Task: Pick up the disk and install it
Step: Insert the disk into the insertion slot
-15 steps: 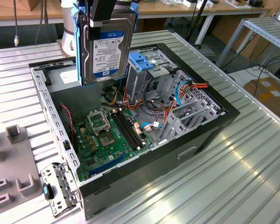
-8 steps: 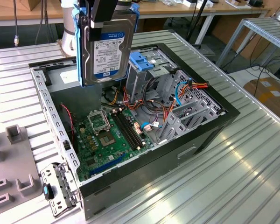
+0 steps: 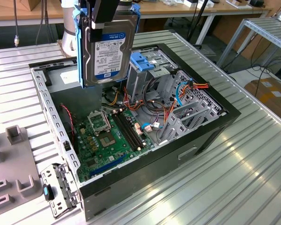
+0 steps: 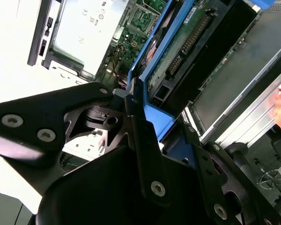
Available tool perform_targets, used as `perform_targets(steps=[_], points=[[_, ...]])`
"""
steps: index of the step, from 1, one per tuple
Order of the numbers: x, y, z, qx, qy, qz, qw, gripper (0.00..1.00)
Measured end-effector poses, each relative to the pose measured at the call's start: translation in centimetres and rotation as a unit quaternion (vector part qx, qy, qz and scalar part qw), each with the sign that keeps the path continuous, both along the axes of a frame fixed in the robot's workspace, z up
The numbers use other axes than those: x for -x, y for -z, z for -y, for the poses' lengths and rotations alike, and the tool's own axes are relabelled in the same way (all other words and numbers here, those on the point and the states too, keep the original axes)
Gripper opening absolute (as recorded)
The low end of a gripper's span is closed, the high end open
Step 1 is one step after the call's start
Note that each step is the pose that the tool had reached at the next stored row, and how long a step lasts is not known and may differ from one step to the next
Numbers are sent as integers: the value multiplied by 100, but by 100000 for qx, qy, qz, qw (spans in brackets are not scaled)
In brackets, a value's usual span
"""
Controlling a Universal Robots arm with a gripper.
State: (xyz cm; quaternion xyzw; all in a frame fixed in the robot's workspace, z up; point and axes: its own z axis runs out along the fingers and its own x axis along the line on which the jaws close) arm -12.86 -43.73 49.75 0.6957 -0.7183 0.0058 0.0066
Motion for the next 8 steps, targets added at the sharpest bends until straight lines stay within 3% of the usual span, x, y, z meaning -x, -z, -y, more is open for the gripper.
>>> perform_targets(steps=[8], points=[[-1, 0, 24, 4, -10, -1, 100000, 37]])
